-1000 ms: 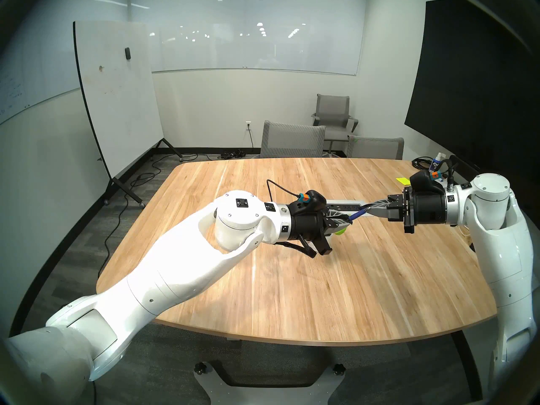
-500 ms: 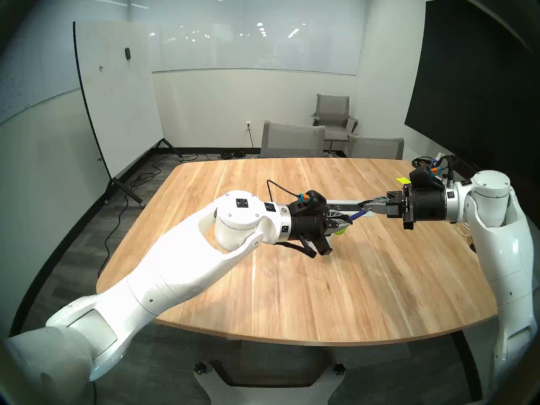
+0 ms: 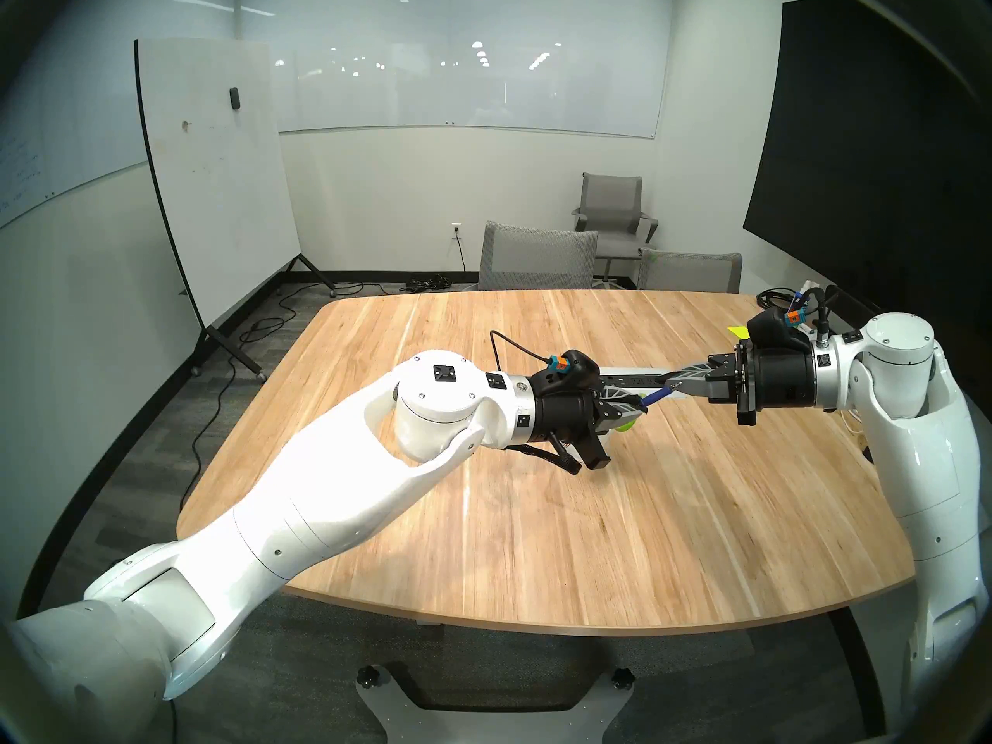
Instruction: Place the pen, the marker, and the scissors into the pen holder
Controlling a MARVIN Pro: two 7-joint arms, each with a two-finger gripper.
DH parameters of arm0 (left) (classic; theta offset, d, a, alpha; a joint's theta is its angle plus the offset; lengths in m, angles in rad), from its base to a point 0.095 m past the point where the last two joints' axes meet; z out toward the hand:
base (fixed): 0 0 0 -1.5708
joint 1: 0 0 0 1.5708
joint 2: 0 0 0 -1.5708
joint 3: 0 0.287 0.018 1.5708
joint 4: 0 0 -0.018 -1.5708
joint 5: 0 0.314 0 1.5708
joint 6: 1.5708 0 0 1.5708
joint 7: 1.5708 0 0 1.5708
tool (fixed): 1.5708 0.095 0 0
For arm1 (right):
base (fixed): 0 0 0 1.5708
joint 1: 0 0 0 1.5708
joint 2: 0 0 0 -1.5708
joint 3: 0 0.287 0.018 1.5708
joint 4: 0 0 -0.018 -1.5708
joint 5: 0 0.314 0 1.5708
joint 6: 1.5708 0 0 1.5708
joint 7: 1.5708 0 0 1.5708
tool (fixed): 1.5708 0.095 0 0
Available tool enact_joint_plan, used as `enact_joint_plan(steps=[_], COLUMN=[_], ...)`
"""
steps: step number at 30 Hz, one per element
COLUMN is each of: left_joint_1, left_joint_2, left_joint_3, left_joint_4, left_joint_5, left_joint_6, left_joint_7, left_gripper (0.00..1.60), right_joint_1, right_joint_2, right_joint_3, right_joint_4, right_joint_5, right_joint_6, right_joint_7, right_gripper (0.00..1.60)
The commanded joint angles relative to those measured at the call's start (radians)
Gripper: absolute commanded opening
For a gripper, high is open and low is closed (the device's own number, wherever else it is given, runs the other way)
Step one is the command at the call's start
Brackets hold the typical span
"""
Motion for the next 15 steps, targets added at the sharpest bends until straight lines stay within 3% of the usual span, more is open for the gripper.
enact_joint_plan(steps=[1,15], left_joint_1=[-0.01,-0.01], left_joint_2=[-0.006,-0.006], left_joint_3=[-0.007,-0.007], left_joint_4=[-0.018,-0.018], left_joint_5=[-0.002,-0.002], left_joint_6=[-0.006,-0.006], left_joint_7=[-0.001,-0.001], left_gripper=[0.0,0.0], right_joint_1=[0.012,-0.028], right_joint_2=[0.004,0.014], right_joint_3=[0.005,0.052], right_joint_4=[0.002,-0.021], right_joint_5=[-0.008,0.006], right_joint_6=[-0.015,-0.028], right_joint_7=[-0.006,0.041], right_gripper=[0.0,0.0])
